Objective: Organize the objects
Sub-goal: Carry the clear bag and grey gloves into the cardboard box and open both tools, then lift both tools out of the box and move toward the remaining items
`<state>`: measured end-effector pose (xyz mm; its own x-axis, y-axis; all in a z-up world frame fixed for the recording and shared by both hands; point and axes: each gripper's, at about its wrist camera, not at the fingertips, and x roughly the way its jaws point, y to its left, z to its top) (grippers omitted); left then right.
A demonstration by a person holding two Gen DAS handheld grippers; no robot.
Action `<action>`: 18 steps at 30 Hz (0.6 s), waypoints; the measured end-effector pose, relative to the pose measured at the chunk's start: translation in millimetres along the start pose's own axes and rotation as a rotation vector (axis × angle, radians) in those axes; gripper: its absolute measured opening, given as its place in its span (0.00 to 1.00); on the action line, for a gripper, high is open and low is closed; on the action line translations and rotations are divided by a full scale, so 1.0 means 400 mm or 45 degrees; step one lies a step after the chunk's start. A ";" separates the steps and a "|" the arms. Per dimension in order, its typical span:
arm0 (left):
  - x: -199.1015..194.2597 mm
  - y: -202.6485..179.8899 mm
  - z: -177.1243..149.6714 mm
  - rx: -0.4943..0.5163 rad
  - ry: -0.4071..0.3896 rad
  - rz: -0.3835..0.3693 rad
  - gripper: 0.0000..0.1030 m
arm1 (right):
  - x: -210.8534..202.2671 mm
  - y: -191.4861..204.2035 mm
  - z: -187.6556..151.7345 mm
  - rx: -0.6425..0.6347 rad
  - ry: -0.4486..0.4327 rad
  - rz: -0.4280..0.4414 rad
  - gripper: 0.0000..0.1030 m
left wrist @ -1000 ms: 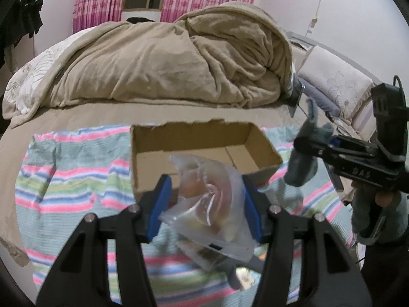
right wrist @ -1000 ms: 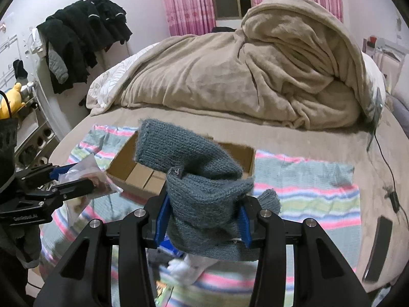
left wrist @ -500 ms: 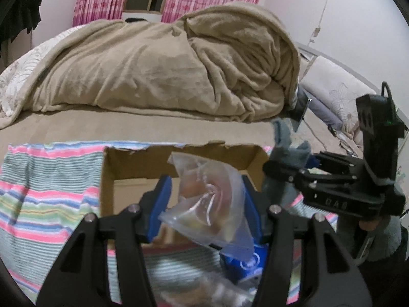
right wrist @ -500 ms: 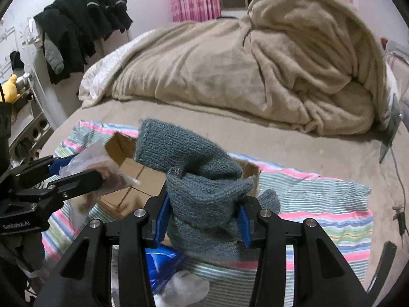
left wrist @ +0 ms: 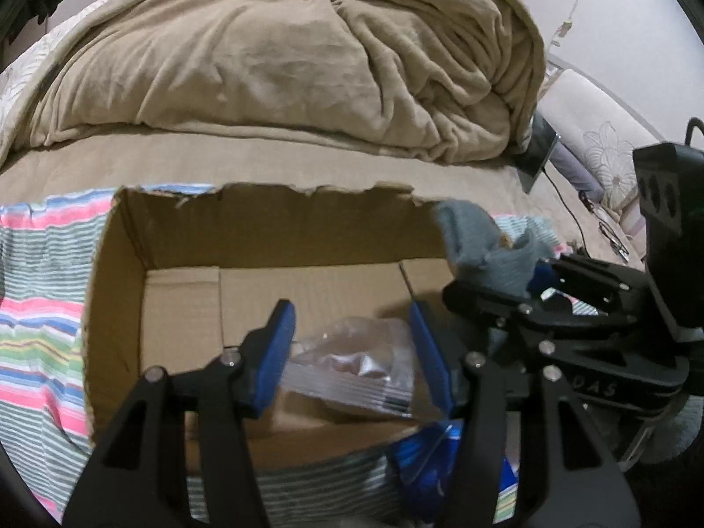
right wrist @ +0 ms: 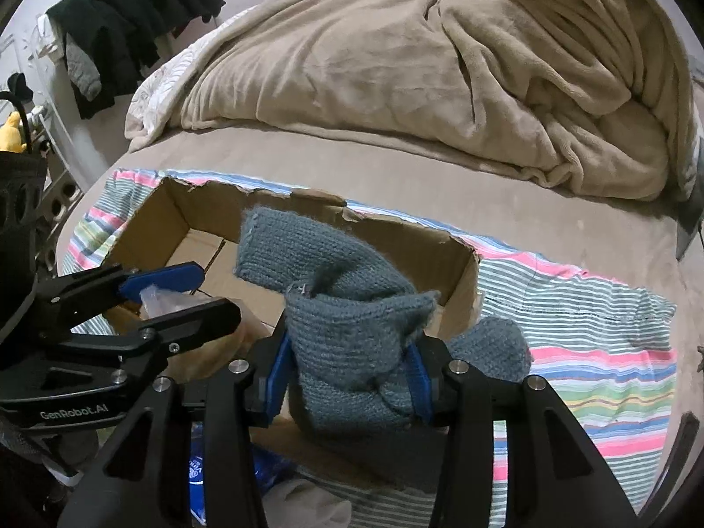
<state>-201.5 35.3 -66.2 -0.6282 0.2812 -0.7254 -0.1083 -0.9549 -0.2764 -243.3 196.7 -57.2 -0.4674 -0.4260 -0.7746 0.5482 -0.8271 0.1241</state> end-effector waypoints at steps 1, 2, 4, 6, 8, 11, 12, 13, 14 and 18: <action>-0.003 -0.001 0.003 0.000 -0.002 0.007 0.56 | 0.000 0.002 0.001 -0.005 0.001 0.002 0.52; -0.007 -0.002 0.004 0.000 -0.005 0.013 0.56 | -0.002 0.004 0.002 -0.010 -0.002 0.006 0.56; -0.027 -0.001 0.006 -0.001 -0.023 0.016 0.62 | -0.009 0.009 0.004 -0.020 -0.010 -0.001 0.58; -0.051 0.003 0.007 -0.009 -0.048 0.017 0.73 | -0.021 0.013 0.006 -0.022 -0.017 -0.009 0.65; -0.075 0.007 0.007 -0.016 -0.065 0.015 0.76 | -0.040 0.017 0.008 -0.017 -0.036 -0.017 0.70; -0.116 0.014 0.003 -0.021 -0.083 0.029 0.77 | -0.074 0.025 0.008 -0.011 -0.059 -0.034 0.70; -0.134 0.017 -0.001 -0.021 -0.093 0.030 0.77 | -0.087 0.029 0.007 -0.011 -0.066 -0.039 0.70; -0.152 0.019 -0.004 -0.022 -0.104 0.029 0.78 | -0.100 0.032 0.006 -0.010 -0.074 -0.045 0.70; -0.169 0.021 -0.009 -0.023 -0.114 0.031 0.78 | -0.114 0.036 0.005 -0.010 -0.083 -0.050 0.70; -0.234 0.027 -0.028 -0.022 -0.153 0.041 0.85 | -0.164 0.052 -0.004 -0.004 -0.111 -0.064 0.70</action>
<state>-135.2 -0.1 -8.5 -0.7193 0.2363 -0.6533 -0.0743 -0.9612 -0.2658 -200.2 208.1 -5.0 -0.5530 -0.4144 -0.7228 0.5244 -0.8473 0.0846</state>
